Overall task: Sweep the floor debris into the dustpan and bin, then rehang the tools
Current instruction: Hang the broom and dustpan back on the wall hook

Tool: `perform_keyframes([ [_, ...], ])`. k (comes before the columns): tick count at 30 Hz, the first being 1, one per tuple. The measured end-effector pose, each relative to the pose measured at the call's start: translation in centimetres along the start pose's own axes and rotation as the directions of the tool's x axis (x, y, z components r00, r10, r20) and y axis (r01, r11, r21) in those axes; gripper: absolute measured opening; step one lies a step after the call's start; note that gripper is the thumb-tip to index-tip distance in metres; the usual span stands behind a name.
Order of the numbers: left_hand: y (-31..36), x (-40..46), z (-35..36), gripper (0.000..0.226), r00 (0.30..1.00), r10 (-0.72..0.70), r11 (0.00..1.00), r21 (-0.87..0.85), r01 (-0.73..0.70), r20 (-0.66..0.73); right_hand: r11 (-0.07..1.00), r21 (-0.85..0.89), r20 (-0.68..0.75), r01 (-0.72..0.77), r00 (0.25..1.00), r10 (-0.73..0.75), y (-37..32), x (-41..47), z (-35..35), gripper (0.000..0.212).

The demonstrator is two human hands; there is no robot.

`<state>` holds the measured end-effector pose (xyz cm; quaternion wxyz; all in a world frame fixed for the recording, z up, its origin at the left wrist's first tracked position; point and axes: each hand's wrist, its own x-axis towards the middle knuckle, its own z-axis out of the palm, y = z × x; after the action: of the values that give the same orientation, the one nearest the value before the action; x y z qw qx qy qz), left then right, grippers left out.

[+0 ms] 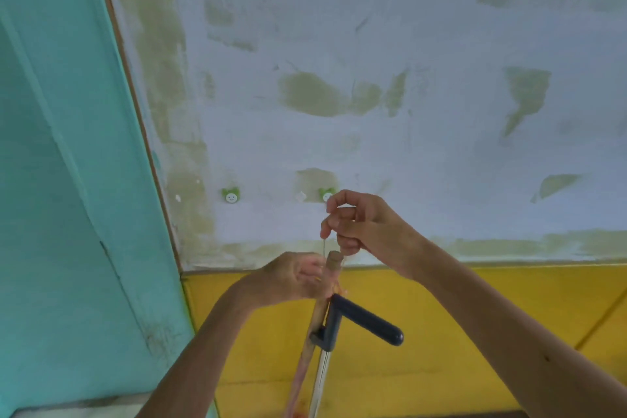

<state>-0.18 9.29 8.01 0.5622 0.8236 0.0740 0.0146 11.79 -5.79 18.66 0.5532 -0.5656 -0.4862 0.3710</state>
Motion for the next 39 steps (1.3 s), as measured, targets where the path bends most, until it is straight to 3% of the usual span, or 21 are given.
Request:
perform_keyframes([
  [2,0.9,0.1,-0.5,0.046,0.994,0.057,0.985,-0.156,-0.071,-0.094,1.000,-0.023,-0.012,-0.006,1.000,0.006,1.3,1.0,0.4,0.016],
  [5,1.2,0.8,0.2,0.020,0.953,0.105,0.955,-0.237,-0.176,-0.286,0.997,-0.074,-0.037,-0.023,0.999,0.020,2.5,3.0,0.4,0.014],
  [10,0.2,2.7,0.5,0.027,0.763,-0.001,0.902,-0.330,-0.279,-0.646,0.997,0.014,-0.111,-0.072,0.991,0.074,4.1,5.8,-1.3,0.014],
  [12,0.3,4.1,0.5,0.025,0.699,-0.053,0.886,-0.356,-0.296,-0.713,0.998,-0.013,-0.147,-0.066,0.987,0.064,4.9,6.6,-2.0,0.008],
  [15,0.7,6.1,0.2,0.026,0.648,-0.148,0.891,-0.385,-0.240,-0.748,0.941,-0.331,-0.270,-0.075,0.963,-0.018,6.6,7.6,-3.2,0.009],
  [17,1.1,7.4,0.2,0.026,0.630,-0.184,0.915,-0.366,-0.171,-0.755,0.888,-0.447,-0.398,-0.109,0.913,-0.088,8.1,8.2,-3.6,0.012],
  [20,1.5,9.7,0.3,0.024,0.538,-0.208,0.945,-0.310,-0.106,-0.817,0.892,-0.437,-0.553,-0.119,0.817,-0.162,10.0,9.3,-3.3,0.013],
  [23,1.1,11.2,0.0,0.020,0.447,-0.177,0.964,-0.245,-0.099,-0.877,0.909,-0.406,-0.602,-0.090,0.775,-0.192,11.4,10.2,-2.6,0.005],
  [28,0.5,11.6,-0.7,0.023,0.451,-0.052,0.997,-0.073,-0.028,-0.891,0.938,-0.342,-0.639,-0.053,0.745,-0.191,12.8,10.4,-2.3,0.010],
  [33,-0.2,11.7,-0.6,0.021,0.465,-0.031,0.999,-0.035,0.000,-0.885,0.974,-0.222,-0.654,-0.049,0.748,-0.111,12.4,10.6,-3.0,0.012],
  [36,-1.4,12.0,0.8,0.027,0.518,0.000,1.000,-0.003,-0.006,-0.856,0.979,-0.172,-0.614,-0.111,0.789,-0.019,12.2,10.6,-4.0,0.013],
  [39,-2.7,13.2,2.8,0.044,0.519,0.020,1.000,0.019,-0.008,-0.855,0.983,-0.142,-0.638,-0.117,0.770,0.000,12.5,10.8,-3.9,0.017],
])
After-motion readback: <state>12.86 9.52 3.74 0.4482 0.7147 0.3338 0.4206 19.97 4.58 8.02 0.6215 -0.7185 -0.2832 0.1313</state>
